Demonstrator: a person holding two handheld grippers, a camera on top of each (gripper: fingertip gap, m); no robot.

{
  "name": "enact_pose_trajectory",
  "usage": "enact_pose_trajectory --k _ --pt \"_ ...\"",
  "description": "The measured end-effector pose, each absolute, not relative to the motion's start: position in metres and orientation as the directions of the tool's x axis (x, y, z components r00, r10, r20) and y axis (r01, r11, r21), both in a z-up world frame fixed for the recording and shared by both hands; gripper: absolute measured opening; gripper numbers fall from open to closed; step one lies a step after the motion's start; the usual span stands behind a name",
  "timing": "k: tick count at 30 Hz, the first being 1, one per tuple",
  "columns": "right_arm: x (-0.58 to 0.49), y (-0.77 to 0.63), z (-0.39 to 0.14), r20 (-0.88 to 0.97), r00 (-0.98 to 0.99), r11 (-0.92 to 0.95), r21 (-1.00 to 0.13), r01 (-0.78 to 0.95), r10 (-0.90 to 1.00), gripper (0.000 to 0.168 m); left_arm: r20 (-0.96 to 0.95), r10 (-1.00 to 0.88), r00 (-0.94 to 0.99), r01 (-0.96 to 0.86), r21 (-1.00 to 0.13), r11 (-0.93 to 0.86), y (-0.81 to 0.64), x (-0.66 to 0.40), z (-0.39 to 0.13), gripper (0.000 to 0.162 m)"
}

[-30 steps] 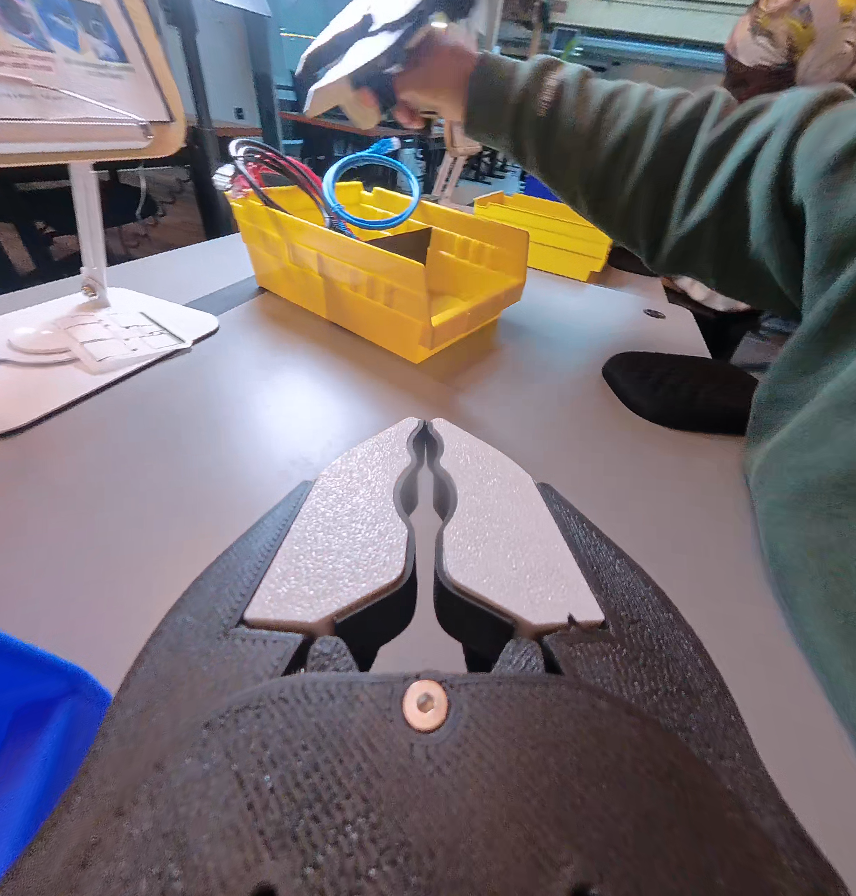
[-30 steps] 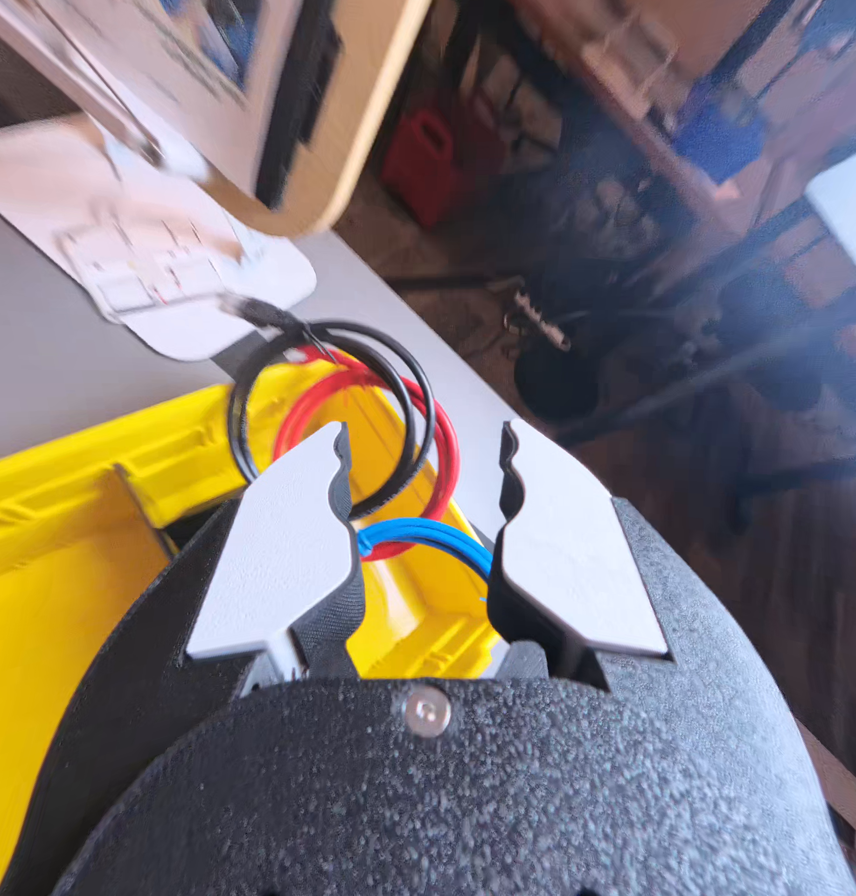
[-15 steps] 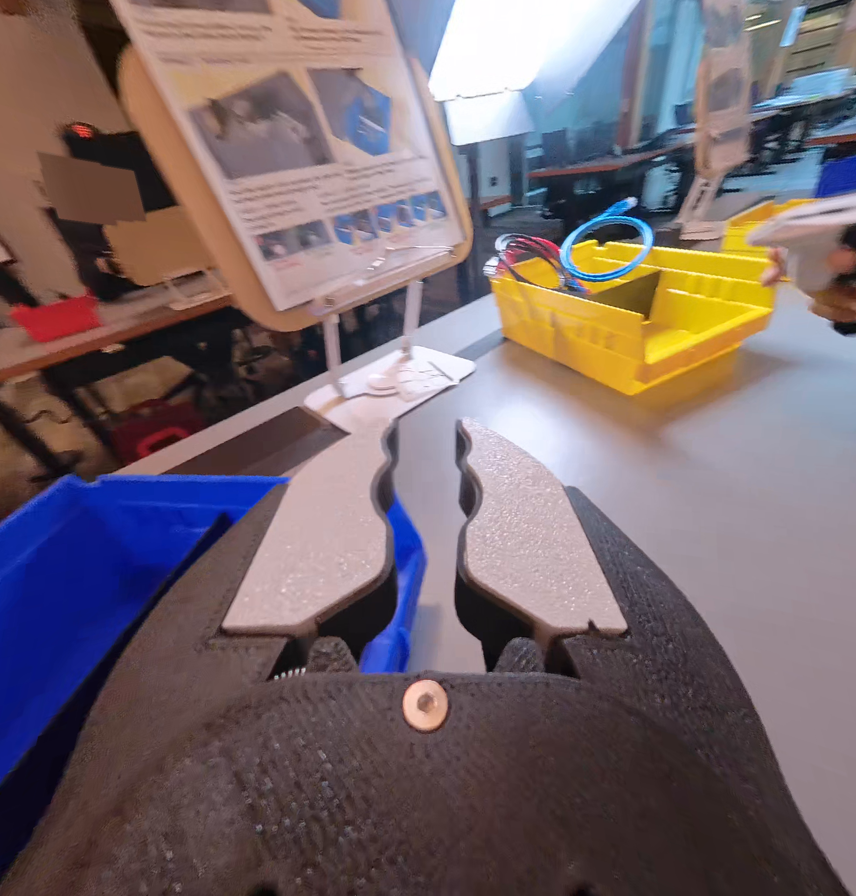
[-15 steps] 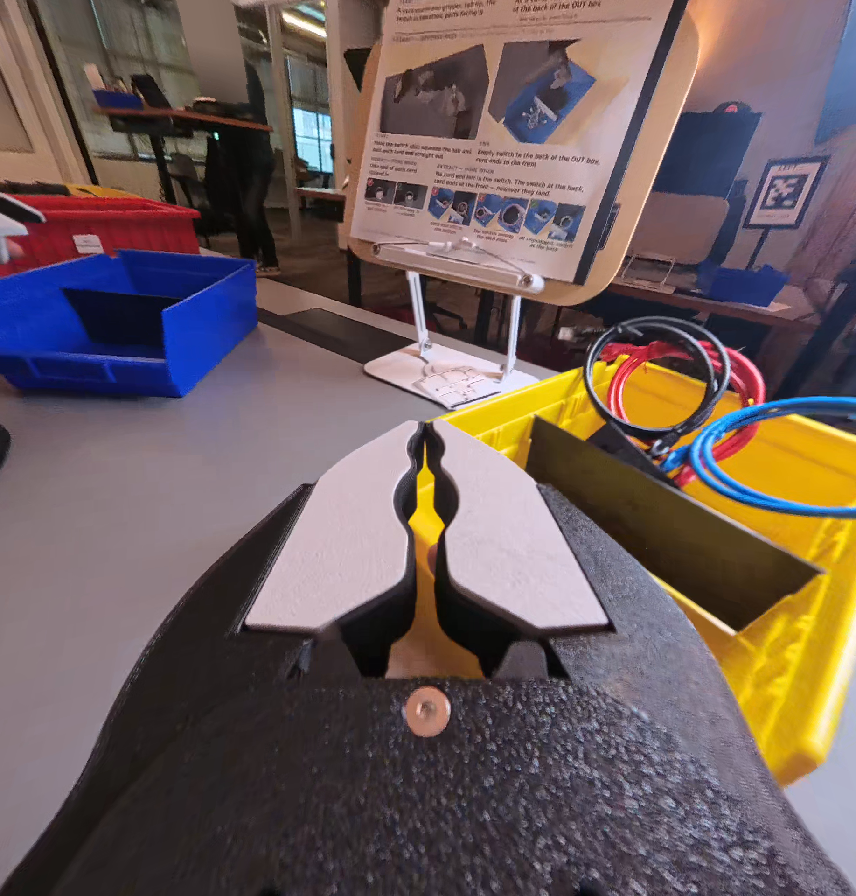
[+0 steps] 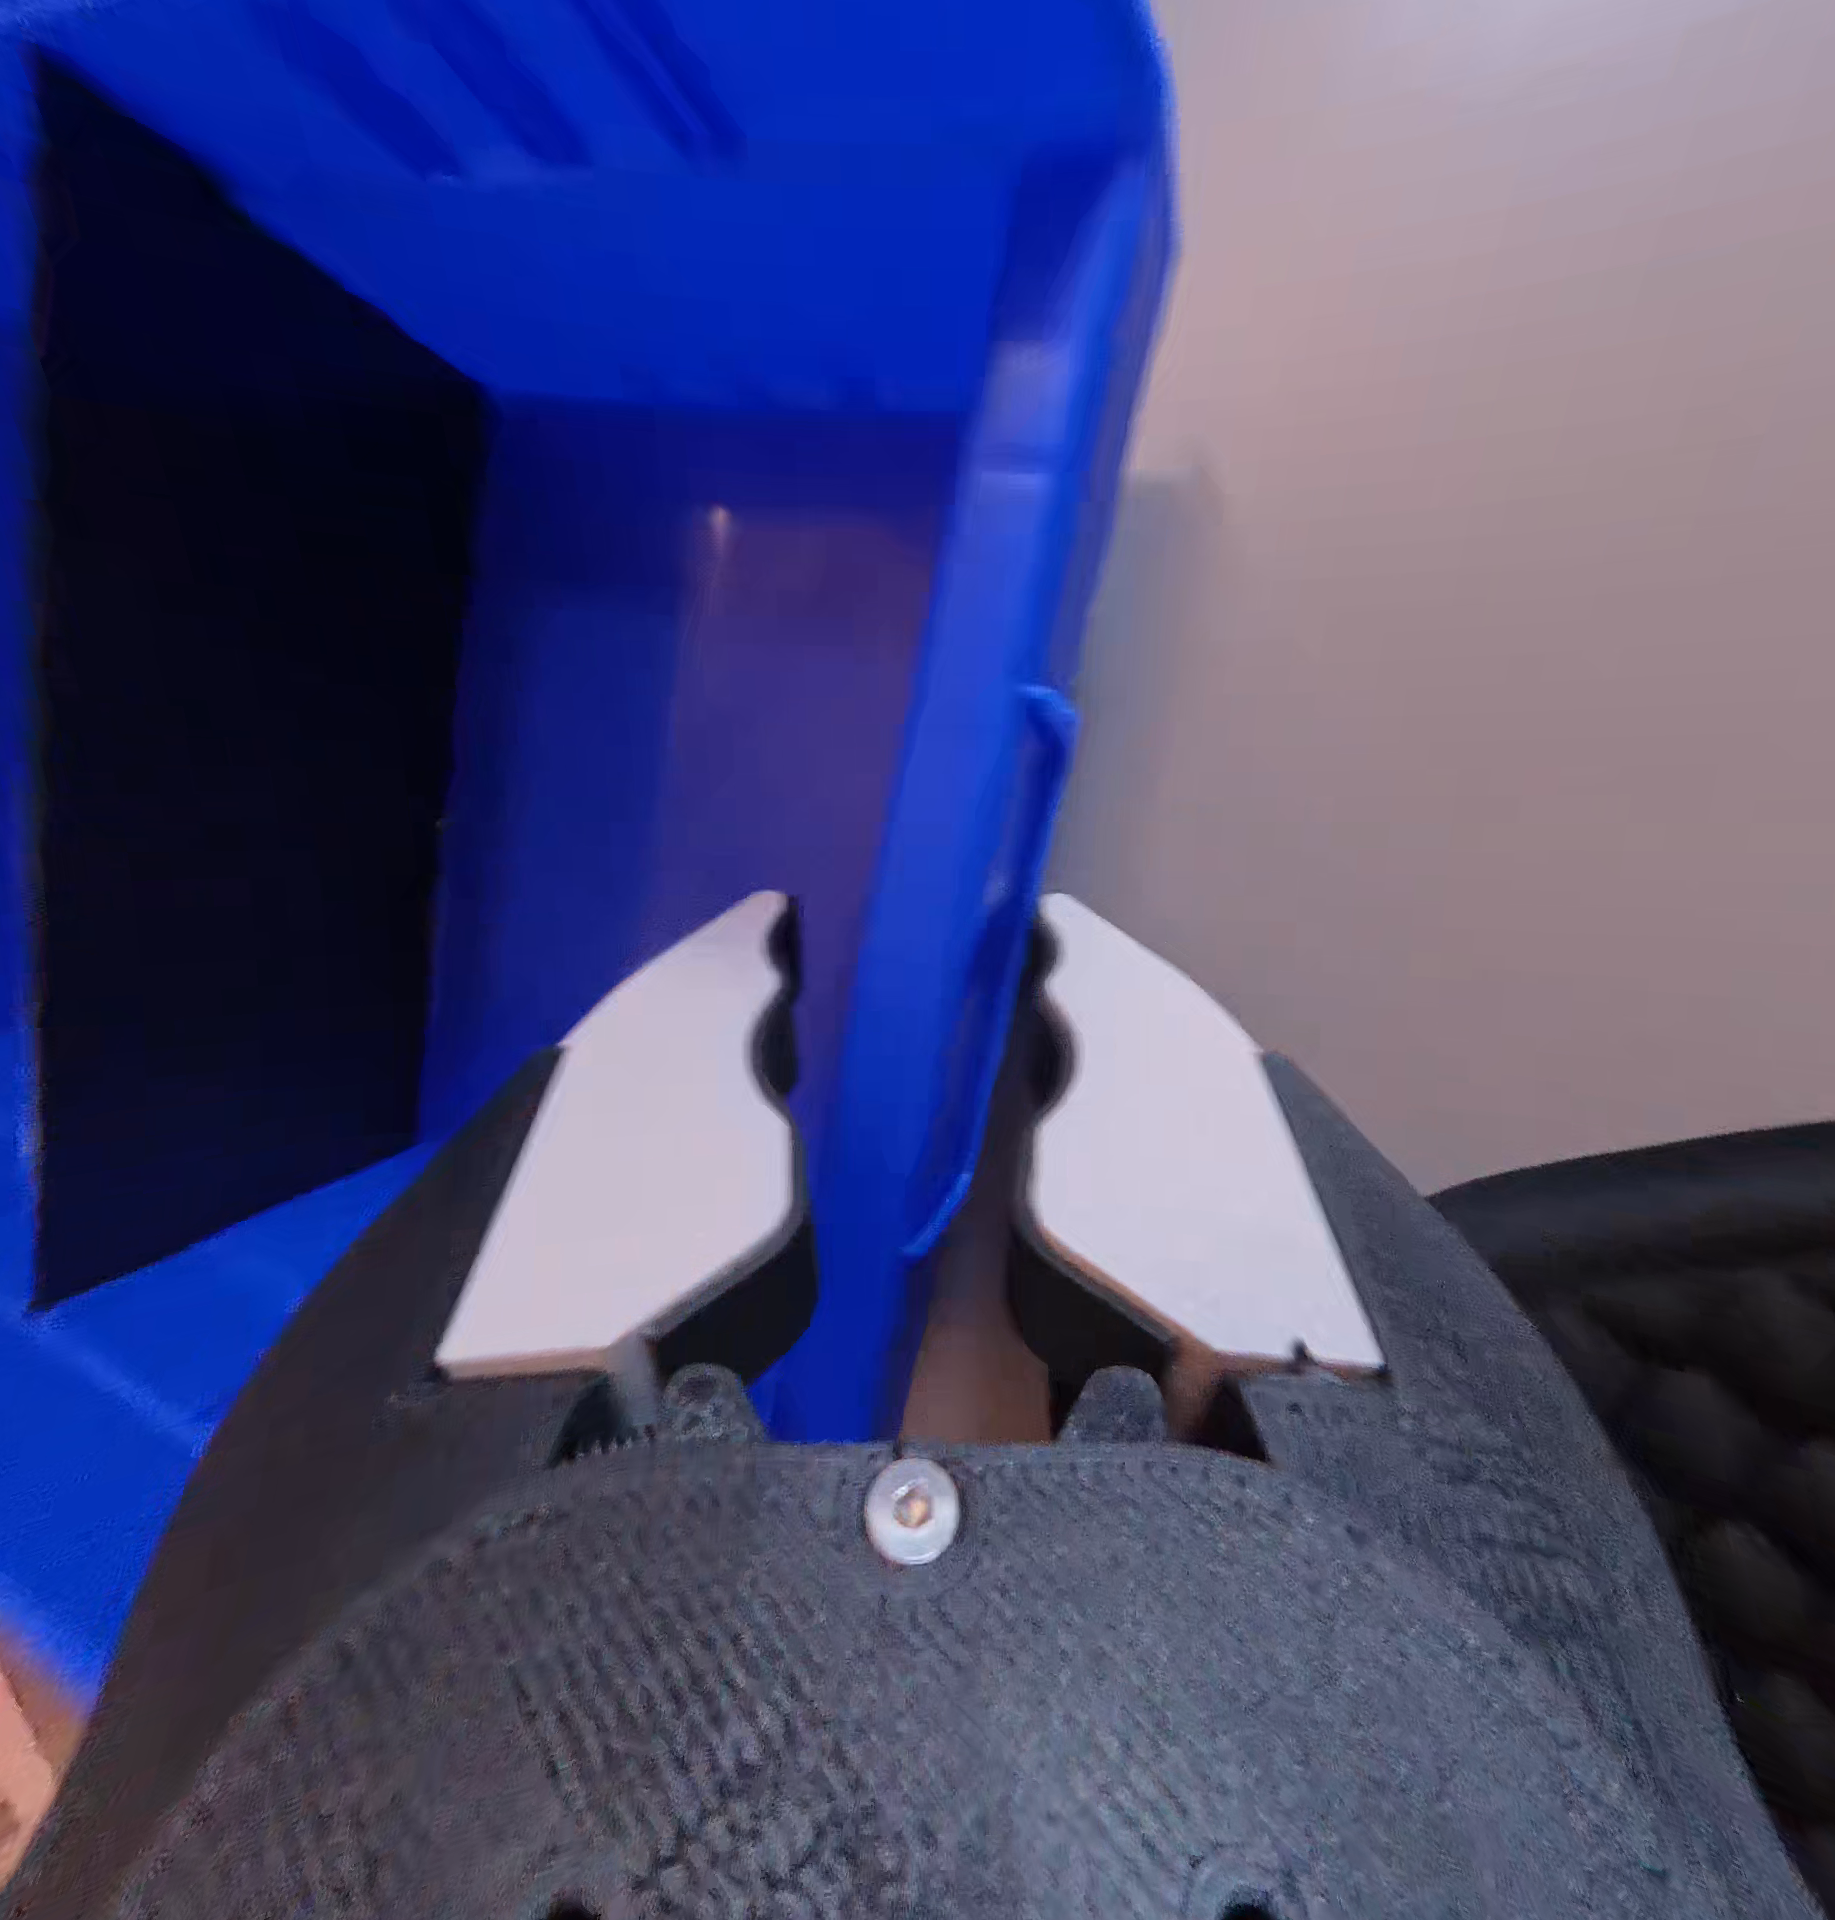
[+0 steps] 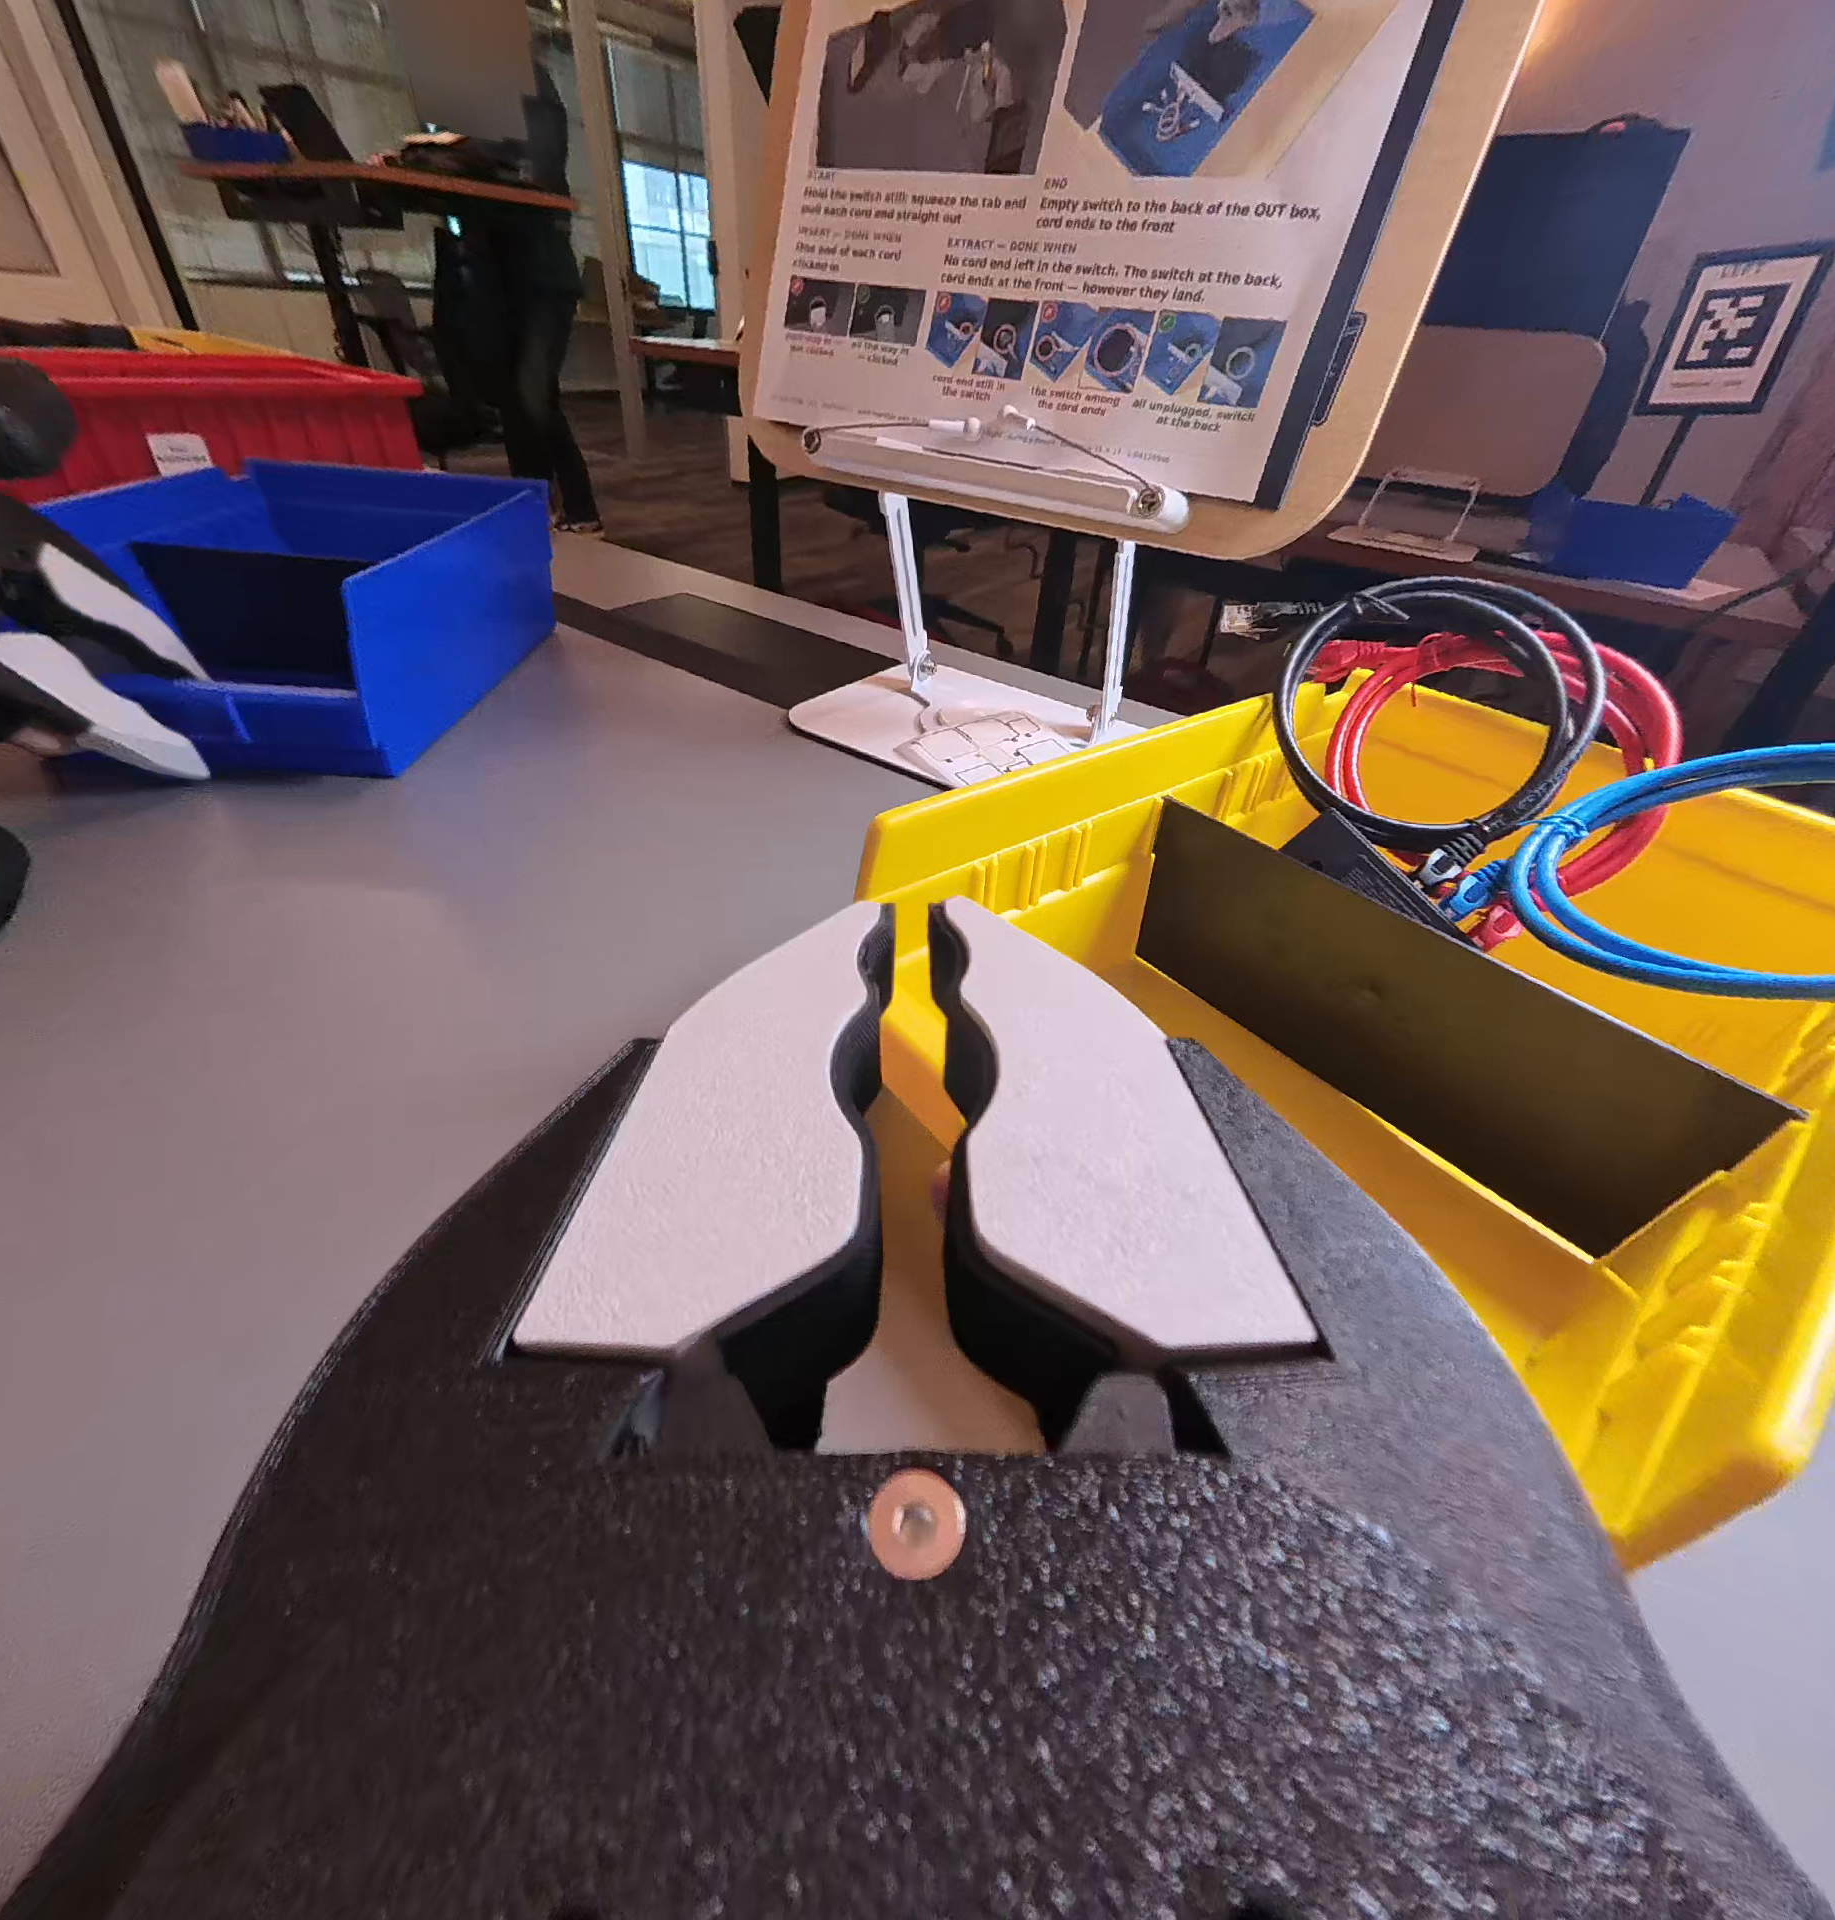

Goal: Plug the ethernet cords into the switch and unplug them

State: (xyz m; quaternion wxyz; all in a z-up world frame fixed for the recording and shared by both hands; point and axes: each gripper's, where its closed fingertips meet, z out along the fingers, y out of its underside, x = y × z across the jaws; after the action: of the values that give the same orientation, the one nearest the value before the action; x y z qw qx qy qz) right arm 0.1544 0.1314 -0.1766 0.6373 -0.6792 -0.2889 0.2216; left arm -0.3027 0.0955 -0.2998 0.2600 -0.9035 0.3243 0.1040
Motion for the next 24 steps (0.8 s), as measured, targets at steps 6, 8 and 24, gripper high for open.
enact_pose_trajectory --k 6,8,24 --pt "0.162 0.135 -0.183 0.15 0.743 -0.014 -0.978 0.21 0.652 0.026 -0.411 -0.617 0.671 -0.741 -0.364 -0.564 0.096 -0.283 -0.303 0.031" --pt "0.165 0.14 -0.193 0.21 0.742 -0.031 -0.954 0.297 0.637 0.034 -0.402 -0.669 0.625 -0.78 -0.369 -0.506 0.088 -0.264 -0.303 0.031" --pt "0.285 0.189 -0.198 0.268 0.941 -0.324 -0.889 0.325 0.208 0.079 -0.415 -0.745 0.522 -0.736 -0.661 -0.147 0.114 -0.164 -0.26 0.046"
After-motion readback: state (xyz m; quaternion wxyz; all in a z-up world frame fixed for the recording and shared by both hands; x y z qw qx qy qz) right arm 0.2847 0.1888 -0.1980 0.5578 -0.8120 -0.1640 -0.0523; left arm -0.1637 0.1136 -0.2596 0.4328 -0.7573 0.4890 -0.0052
